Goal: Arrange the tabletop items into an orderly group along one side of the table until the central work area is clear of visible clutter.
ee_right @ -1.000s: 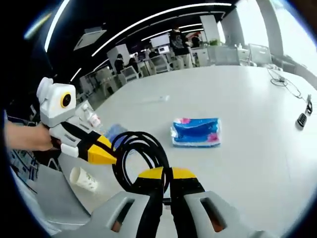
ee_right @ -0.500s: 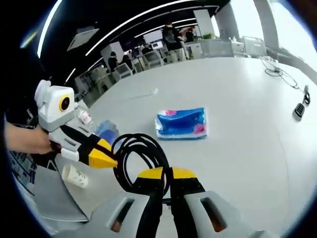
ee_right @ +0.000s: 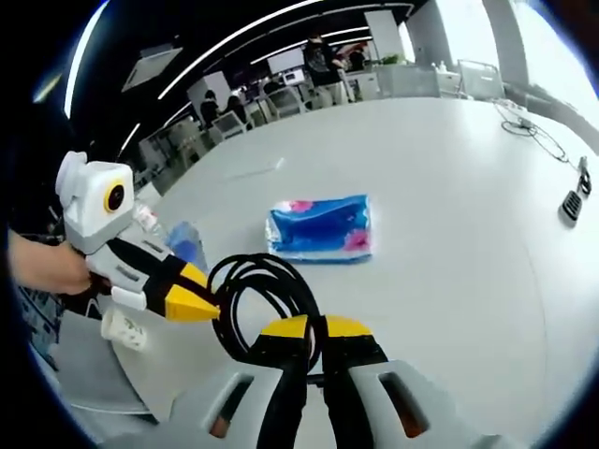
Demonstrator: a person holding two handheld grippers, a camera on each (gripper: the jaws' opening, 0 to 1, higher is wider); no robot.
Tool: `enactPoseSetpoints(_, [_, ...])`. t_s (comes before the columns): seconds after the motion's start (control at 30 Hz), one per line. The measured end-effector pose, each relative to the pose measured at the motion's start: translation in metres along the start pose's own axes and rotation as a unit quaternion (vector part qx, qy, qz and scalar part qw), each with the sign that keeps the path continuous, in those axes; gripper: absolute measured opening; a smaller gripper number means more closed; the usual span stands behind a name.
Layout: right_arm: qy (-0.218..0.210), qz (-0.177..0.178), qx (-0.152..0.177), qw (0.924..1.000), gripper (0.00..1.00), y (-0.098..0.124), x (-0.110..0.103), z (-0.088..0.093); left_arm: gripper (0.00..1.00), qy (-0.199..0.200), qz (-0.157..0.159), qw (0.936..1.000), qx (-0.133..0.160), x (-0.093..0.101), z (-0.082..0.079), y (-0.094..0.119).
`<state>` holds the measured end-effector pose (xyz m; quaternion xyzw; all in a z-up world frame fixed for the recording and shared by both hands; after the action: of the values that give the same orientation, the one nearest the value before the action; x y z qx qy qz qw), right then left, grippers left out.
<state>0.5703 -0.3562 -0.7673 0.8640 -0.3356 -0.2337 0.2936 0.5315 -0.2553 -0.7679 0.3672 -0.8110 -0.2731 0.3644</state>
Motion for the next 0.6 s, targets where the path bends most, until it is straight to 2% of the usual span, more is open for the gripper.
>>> enactPoseSetpoints(0.23, [0.002, -0.005, -0.006, 1.0, 0.0, -0.012, 0.01, 0.0, 0.02, 0.008, -0.01, 0.9999, -0.004, -0.007, -0.001, -0.011])
enactPoseSetpoints(0.37, [0.016, -0.003, -0.023, 0.9996, 0.0, -0.019, 0.012, 0.008, 0.02, 0.009, -0.011, 0.9998, -0.013, -0.007, 0.001, -0.018])
enactPoseSetpoints(0.6, [0.018, -0.003, -0.029, 0.9994, 0.0, -0.027, 0.017, 0.011, 0.03, 0.016, -0.015, 0.9996, -0.018, -0.012, 0.001, -0.023])
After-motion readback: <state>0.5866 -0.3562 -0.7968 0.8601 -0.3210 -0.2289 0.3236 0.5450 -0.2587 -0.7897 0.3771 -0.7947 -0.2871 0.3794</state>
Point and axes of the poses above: the point that each gripper's makers call its tool centre point, and the gripper's own axes: y roughly backward along the fingers, x roughly to its right, z roughly out of its underside, the point moved 2 cm from there along y, roughly backward along the fingers, and after that the axes turned 8 degrees about y, right-handed, at the moved point
